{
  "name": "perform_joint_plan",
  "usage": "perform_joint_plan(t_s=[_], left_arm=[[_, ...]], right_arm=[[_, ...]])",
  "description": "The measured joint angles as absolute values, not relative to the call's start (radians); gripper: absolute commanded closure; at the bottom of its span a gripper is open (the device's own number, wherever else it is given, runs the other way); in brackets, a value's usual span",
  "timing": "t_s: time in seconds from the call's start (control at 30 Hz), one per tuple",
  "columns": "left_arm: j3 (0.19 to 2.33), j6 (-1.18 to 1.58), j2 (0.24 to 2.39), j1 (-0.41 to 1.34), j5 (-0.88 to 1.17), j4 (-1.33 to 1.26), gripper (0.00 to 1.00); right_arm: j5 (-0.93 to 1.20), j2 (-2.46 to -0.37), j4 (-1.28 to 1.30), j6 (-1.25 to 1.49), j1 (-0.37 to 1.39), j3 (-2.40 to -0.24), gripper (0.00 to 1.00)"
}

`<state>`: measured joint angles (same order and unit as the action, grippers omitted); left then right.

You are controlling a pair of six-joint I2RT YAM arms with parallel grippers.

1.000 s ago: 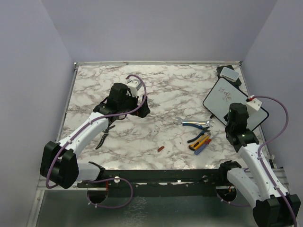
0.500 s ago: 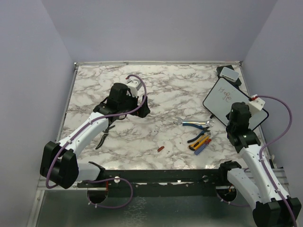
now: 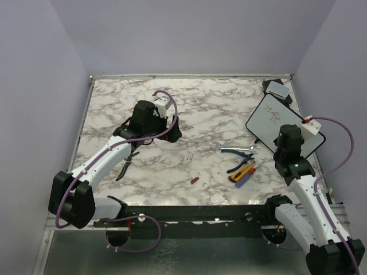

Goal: Write a sentence on the whiteboard

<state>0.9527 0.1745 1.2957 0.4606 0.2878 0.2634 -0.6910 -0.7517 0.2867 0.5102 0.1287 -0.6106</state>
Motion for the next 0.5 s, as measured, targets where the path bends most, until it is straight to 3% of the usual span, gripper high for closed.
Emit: perform_joint_plan(t_s=[0.5], left_arm=[[0.953, 0.175, 1.295, 0.461, 0.288, 0.264, 0.01]], right_arm=[[-0.657, -0.739, 0.306, 0.569, 0.129, -0.568, 1.00]])
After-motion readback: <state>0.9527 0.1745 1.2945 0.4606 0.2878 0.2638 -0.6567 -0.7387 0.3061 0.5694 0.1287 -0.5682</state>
